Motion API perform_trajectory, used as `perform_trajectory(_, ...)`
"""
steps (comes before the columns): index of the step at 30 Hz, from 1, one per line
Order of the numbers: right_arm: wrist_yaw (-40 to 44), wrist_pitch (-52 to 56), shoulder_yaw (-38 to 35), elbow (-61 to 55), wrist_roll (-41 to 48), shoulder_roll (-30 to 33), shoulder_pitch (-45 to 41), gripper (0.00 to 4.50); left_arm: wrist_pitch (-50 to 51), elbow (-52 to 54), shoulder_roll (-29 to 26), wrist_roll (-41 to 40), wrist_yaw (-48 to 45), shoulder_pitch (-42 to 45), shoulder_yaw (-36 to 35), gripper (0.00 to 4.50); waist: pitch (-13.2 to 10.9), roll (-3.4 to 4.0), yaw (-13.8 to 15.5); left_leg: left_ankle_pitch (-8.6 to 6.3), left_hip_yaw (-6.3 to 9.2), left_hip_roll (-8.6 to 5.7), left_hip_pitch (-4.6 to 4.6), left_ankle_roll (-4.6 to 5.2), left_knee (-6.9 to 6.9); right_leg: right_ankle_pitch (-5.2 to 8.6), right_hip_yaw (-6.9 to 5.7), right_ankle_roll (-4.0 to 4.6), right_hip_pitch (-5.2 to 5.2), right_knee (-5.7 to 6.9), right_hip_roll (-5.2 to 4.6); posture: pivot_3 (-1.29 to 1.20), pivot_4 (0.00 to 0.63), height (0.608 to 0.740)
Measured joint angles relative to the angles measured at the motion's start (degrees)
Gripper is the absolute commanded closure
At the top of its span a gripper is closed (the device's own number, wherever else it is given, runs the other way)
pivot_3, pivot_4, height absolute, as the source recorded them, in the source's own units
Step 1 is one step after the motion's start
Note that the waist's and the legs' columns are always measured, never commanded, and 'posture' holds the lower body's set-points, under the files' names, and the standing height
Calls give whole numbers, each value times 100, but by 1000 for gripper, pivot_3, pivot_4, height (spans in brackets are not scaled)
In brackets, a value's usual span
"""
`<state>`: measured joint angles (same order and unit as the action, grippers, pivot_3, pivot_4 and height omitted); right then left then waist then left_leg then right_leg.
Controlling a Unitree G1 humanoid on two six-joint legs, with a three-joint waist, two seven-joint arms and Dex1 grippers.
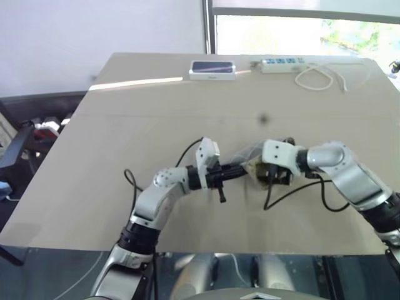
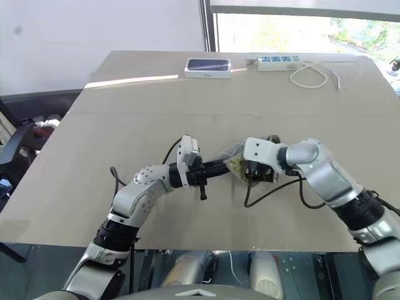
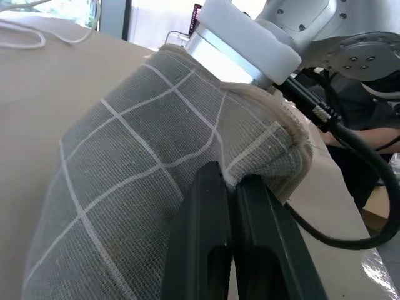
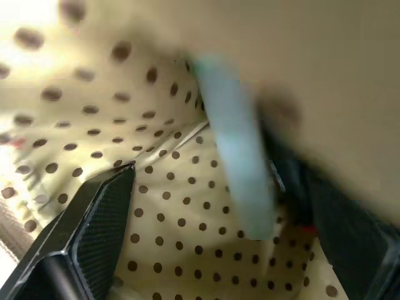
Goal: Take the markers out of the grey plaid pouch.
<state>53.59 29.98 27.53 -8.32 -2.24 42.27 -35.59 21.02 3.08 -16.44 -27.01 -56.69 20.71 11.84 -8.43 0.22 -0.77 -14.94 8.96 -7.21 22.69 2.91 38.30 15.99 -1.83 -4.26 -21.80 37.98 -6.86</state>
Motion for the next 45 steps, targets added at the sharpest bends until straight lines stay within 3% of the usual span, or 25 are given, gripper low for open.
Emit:
perform_trajectory(1,39,-82,37,176,-68,-92,-70,50,0,-39,1,0,-1,10,-9,4500,2,-2,-4,0,0,1,-2,0,-1,0,1,0,0,0,0,0,150,738)
perform_trajectory(4,126,-298,61,552,-194,-284,-168,905,-1,-104,14,0,-26,11,-15,4500,11,-14,-5,0,0,2,-9,-1,0,0,2,1,4,1,2,0,150,738)
perform_trajectory(10,253,-638,-87,917,-361,-386,-223,3758,-16,-143,31,-1,-106,11,-109,4500,27,-35,33,0,3,2,-17,-1,0,0,1,1,7,1,4,0,150,738)
perform_trajectory(12,348,-678,-155,898,-376,-367,-174,4082,-41,-143,7,0,-104,15,-231,4500,35,-42,28,0,3,2,-17,-2,-1,0,2,1,8,-1,4,0,150,738)
perform_trajectory(26,486,68,-791,-338,-71,-143,627,4102,-404,-393,-50,182,-231,-72,-229,4500,32,-43,73,-1,4,1,0,-1,-3,0,1,1,1,-4,0,0,150,738)
perform_trajectory(34,543,1002,-1221,-1589,356,433,1119,4102,-764,-510,-103,289,-213,-30,-283,4500,24,-36,147,-1,4,1,7,-1,-4,0,0,1,-4,-6,-2,0,150,738)
perform_trajectory(41,596,1046,-1732,-2090,830,744,1237,4102,-937,-719,-210,382,-153,-11,-460,4500,23,-36,151,-1,3,1,7,-1,-3,0,-2,1,-3,-6,-2,0,150,738)
perform_trajectory(45,591,477,-1733,-2088,921,717,1262,4102,-1020,-728,-207,447,-157,-8,-459,4500,23,-36,148,-1,4,1,7,-1,-4,0,-2,1,-3,-6,-2,0,150,738)
